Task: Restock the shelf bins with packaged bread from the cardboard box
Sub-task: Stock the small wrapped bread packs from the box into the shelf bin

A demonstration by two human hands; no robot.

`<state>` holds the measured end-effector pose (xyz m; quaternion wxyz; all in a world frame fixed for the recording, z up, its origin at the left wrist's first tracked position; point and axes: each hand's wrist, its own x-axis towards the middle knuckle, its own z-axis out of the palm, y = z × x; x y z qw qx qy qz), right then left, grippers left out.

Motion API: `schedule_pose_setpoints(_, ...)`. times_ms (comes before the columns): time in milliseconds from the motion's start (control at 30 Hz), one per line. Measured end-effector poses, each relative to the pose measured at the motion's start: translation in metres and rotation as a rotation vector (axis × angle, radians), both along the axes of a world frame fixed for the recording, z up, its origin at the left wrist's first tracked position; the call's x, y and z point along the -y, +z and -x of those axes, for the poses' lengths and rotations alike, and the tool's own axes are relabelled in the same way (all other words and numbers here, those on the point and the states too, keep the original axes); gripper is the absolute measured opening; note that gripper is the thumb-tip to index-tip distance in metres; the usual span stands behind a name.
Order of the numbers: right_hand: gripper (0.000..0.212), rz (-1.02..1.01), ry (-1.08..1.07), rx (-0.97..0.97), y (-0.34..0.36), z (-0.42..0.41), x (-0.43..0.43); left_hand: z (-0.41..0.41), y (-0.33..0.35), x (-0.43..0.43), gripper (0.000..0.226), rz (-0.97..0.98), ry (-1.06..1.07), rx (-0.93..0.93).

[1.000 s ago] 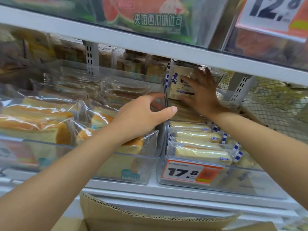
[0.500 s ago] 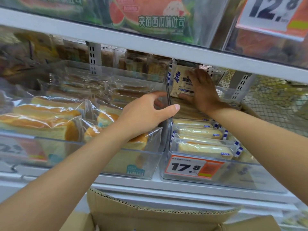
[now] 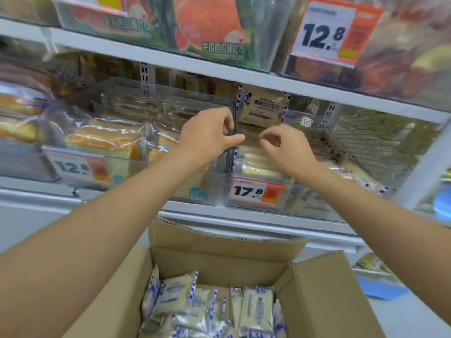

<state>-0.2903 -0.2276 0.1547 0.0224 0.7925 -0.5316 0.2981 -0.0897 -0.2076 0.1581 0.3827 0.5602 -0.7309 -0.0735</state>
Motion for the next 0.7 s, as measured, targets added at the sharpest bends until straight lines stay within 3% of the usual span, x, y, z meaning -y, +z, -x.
schedule_pose_setpoints(67,0.012,0.032,0.010,0.057,-0.003,0.000,-0.031,0.003,-0.006,-0.030,0.025,0.014,0.024,-0.043)
schedule_pose_setpoints(167,0.010,-0.058,0.019,0.156,-0.028,-0.001,-0.077,0.006,-0.035,-0.074,0.023,-0.161,-0.031,-0.062)
schedule_pose_setpoints(400,0.018,-0.850,0.096,0.029,-0.194,0.010,-0.158,-0.036,-0.169,-0.162,0.024,-0.690,0.062,0.022)
schedule_pose_setpoints(500,0.018,-1.097,0.081,0.151,-0.263,0.009,-0.175,-0.069,-0.210,-0.180,0.020,-0.774,0.178,-0.044)
schedule_pose_setpoints(600,0.006,-1.212,-0.041,0.341,-0.310,-0.018,-0.166,-0.088,-0.228,-0.187,0.016,-0.800,0.255,-0.109)
schedule_pose_setpoints(700,0.046,-1.282,-0.228,0.580,-0.346,-0.066,-0.143,-0.098,-0.237,-0.195,0.015,-0.804,0.292,-0.161)
